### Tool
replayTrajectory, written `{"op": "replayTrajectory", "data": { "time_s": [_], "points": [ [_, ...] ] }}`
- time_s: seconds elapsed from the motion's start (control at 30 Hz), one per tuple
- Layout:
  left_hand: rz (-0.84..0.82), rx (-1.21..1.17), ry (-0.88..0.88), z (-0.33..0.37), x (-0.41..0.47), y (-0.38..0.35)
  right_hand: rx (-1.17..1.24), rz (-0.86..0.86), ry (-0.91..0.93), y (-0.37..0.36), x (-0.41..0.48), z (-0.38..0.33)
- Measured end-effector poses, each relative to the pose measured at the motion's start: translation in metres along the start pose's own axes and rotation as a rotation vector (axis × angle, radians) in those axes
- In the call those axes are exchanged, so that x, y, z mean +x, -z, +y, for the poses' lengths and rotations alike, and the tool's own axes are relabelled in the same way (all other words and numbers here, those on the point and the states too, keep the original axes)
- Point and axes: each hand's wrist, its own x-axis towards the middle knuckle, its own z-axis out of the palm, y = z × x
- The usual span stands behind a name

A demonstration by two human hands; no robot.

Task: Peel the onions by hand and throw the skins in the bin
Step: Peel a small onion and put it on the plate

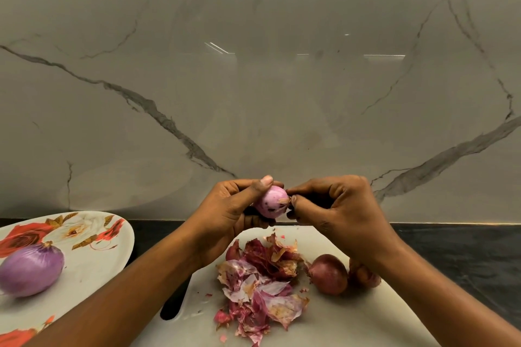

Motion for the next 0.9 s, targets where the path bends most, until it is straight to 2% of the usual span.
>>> {"op": "replayTrajectory", "data": {
  "time_s": [0.17, 0.4, 0.63, 0.9],
  "points": [
    [0.000, -0.029, -0.019, -0.0013, 0.0017, 0.0015, 0.075, 0.005, -0.013, -0.0006, -0.0012, -0.0037],
    [-0.002, -0.028, -0.017, -0.0028, 0.0013, -0.0002, -0.024, 0.017, -0.012, -0.0018, 0.0001, 0.0019],
    [0.042, -0.076, -0.025, -0.0027, 0.0039, 0.0020, 0.008, 0.107, -0.030, -0.0004, 0.0017, 0.0040],
    [0.078, -0.034, -0.078, -0.0057, 0.0050, 0.0023, -0.080, 0.045, 0.067, -0.0030, -0.0027, 0.0006]
  ]
}}
